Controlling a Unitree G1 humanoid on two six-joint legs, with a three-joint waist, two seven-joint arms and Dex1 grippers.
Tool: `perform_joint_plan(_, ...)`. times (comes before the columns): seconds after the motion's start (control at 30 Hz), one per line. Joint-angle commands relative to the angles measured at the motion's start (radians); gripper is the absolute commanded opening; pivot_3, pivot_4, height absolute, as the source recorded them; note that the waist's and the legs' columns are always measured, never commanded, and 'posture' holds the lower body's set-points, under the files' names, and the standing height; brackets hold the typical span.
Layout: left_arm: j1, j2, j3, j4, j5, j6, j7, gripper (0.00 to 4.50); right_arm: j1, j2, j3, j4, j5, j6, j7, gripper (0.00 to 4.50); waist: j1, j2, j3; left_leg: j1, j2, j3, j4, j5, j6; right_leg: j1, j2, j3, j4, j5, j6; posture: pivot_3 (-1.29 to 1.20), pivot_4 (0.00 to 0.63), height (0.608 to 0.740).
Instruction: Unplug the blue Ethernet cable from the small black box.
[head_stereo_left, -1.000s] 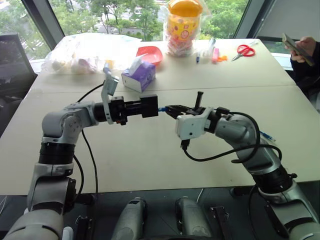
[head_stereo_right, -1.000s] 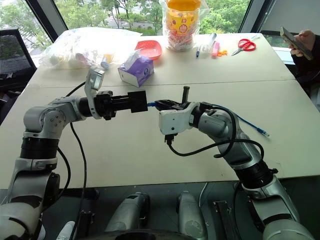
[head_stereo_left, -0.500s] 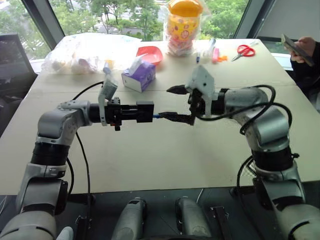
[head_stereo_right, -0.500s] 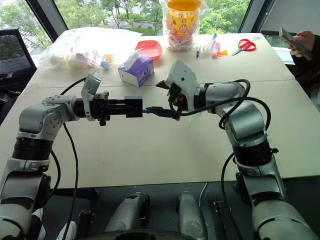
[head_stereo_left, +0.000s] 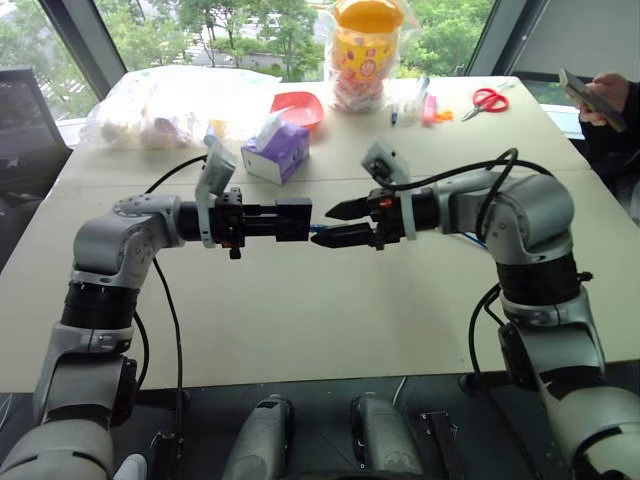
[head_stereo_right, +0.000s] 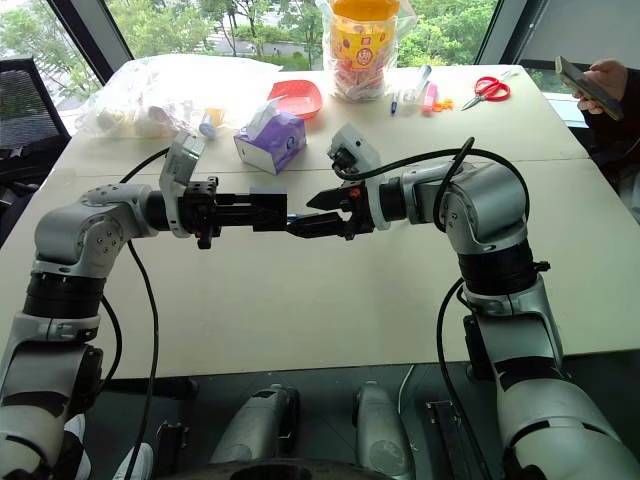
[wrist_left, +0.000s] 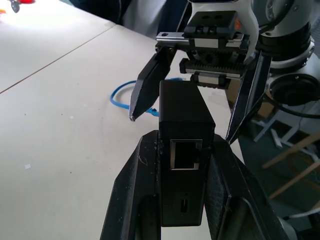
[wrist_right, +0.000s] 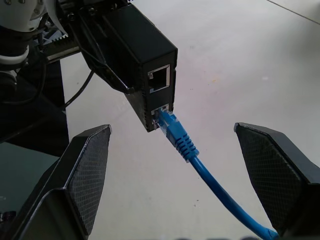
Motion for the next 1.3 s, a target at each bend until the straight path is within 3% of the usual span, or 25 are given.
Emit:
perform_joint_plan(0.03, -0.015, 0.001, 0.025, -0.035, -0.023, -0.006, -0.004, 0.50, -0.032, -0.001, 0.008, -0.012, 0.024, -0.014, -0.006, 3.61, 0.000, 0.000, 0.000, 0.000, 0.000, 0.000, 0.000, 0.000, 0.000, 0.000, 0.000, 0.000, 0.000, 0.000, 0.000, 0.00, 0.150, 0.740)
perform_joint_plan(0.1, -0.015, -0.001, 0.028, -0.036, -0.028, -0.004, -0.002, 0.50, -0.034, -0.003, 0.017, -0.012, 0.034, -0.008, -0.006, 2.98, 0.001, 0.000, 0.000, 0.000, 0.000, 0.000, 0.000, 0.000, 0.000, 0.000, 0.000, 0.000, 0.000, 0.000, 0.000, 0.00, 0.150, 0.740)
perform_joint_plan(0.43, -0.004, 0.008, 0.020, -0.050, -0.030, -0.010, -0.011, 0.50, -0.046, -0.017, 0.035, -0.003, 0.061, -0.011, -0.006, 2.98, 0.000, 0.000, 0.000, 0.000, 0.000, 0.000, 0.000, 0.000, 0.000, 0.000, 0.000, 0.000, 0.000, 0.000, 0.000, 0.00, 0.150, 0.740)
perform_joint_plan(0.57, 0.005, 0.015, 0.017, -0.059, -0.027, -0.012, -0.019, 0.50, -0.049, -0.029, 0.040, 0.001, 0.069, -0.012, 0.000, 1.71, 0.000, 0.000, 0.000, 0.000, 0.000, 0.000, 0.000, 0.000, 0.000, 0.000, 0.000, 0.000, 0.000, 0.000, 0.000, 0.00, 0.150, 0.740)
perform_joint_plan(0.67, 0.011, 0.019, 0.014, -0.066, -0.024, -0.016, -0.027, 0.50, -0.053, -0.037, 0.043, 0.003, 0.080, -0.003, 0.005, 0.13, 0.000, 0.000, 0.000, 0.000, 0.000, 0.000, 0.000, 0.000, 0.000, 0.000, 0.000, 0.000, 0.000, 0.000, 0.000, 0.00, 0.150, 0.740)
perform_joint_plan(1.0, 0.038, 0.037, -0.005, -0.085, -0.014, -0.041, -0.063, 0.50, -0.074, -0.060, 0.058, -0.002, 0.135, 0.050, 0.034, 0.13, 0.000, 0.000, 0.000, 0.000, 0.000, 0.000, 0.000, 0.000, 0.000, 0.000, 0.000, 0.000, 0.000, 0.000, 0.000, 0.00, 0.150, 0.740)
perform_joint_plan(1.23, 0.046, 0.036, 0.000, -0.095, -0.019, -0.039, -0.062, 0.50, -0.063, -0.069, 0.052, -0.032, 0.157, -0.029, 0.078, 0.13, 0.000, 0.000, 0.000, 0.000, 0.000, 0.000, 0.000, 0.000, 0.000, 0.000, 0.000, 0.000, 0.000, 0.000, 0.000, 0.00, 0.150, 0.740)
perform_joint_plan(1.3, 0.048, 0.036, 0.002, -0.099, -0.021, -0.038, -0.060, 0.50, -0.061, -0.072, 0.056, -0.033, 0.156, -0.035, 0.082, 0.86, 0.000, 0.000, 0.000, 0.000, 0.000, 0.000, 0.000, 0.000, 0.000, 0.000, 0.000, 0.000, 0.000, 0.000, 0.000, 0.00, 0.150, 0.740)
